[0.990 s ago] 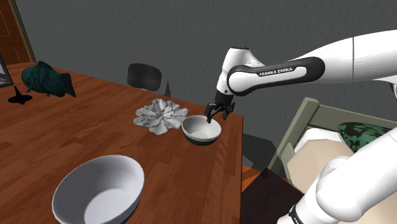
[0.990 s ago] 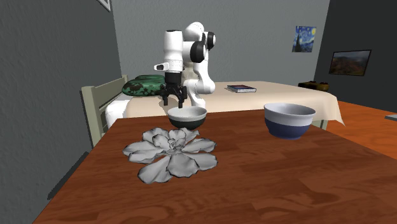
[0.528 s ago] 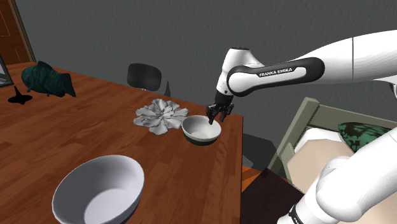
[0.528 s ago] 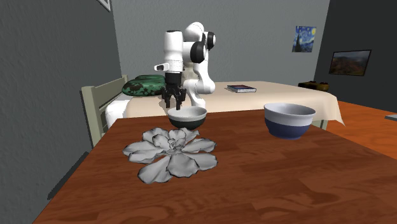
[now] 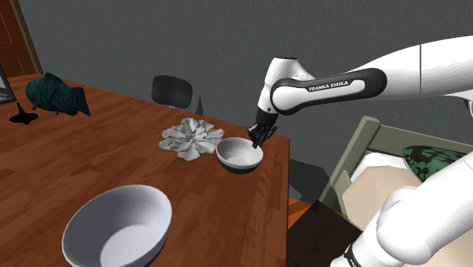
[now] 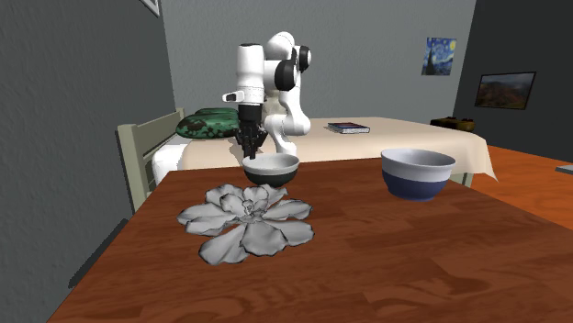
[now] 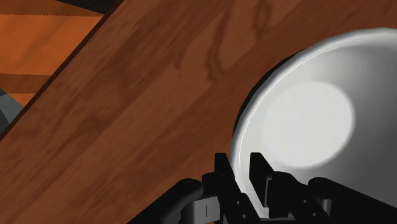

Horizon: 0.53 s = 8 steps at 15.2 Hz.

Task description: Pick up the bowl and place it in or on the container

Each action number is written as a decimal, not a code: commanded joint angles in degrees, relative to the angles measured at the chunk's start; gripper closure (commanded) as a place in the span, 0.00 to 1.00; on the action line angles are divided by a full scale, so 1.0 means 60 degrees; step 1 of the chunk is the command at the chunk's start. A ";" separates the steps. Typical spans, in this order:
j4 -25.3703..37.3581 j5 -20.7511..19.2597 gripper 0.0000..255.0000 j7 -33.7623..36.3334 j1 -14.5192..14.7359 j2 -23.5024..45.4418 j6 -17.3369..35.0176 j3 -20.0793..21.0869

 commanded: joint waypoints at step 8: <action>0.0683 0.0019 1.00 -0.0032 0.0001 -0.0233 -0.0926 -0.0022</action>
